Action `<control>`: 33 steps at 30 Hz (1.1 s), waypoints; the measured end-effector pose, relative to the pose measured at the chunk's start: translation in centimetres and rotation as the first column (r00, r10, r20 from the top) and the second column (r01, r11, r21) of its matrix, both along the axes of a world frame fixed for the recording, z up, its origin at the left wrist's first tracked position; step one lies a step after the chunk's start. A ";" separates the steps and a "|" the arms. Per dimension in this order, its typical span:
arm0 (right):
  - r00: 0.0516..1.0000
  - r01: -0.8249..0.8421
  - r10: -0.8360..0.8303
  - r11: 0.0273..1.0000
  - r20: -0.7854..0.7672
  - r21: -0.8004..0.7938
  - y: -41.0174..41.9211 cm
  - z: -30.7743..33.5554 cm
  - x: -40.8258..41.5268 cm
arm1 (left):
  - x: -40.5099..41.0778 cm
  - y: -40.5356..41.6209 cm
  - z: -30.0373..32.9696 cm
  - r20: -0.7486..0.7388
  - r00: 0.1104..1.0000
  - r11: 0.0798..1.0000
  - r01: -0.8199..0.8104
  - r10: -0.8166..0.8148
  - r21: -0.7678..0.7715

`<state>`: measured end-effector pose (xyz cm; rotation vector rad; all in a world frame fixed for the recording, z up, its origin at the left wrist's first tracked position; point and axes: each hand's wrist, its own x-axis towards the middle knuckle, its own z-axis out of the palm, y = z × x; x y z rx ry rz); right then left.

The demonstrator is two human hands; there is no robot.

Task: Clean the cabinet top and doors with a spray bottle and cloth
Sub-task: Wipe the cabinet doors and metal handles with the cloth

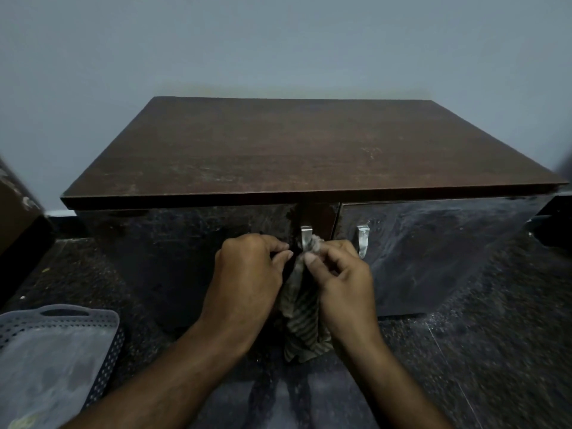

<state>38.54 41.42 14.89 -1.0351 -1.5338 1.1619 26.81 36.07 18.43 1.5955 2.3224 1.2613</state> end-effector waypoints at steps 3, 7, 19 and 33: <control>0.998 -0.020 0.017 0.999 -0.067 -0.039 -0.1 -0.4 -0.2 | 0.2 0.0 0.2 -0.029 1.000 1.000 -0.003 0.004 0.025; 0.998 -0.053 0.047 0.988 -0.044 -0.147 -0.4 -1.2 -0.5 | 0.3 -0.1 0.2 -0.002 1.000 1.000 -0.022 0.022 0.000; 0.951 -0.062 -0.183 0.675 0.249 0.735 -3.8 -4.3 -1.8 | -0.8 -1.4 1.7 0.015 0.999 0.998 -0.047 0.047 0.042; 0.802 -0.225 -0.126 0.841 0.584 0.492 -4.7 -8.5 -6.2 | -2.0 -2.7 1.9 0.012 0.998 0.989 -0.057 0.056 0.140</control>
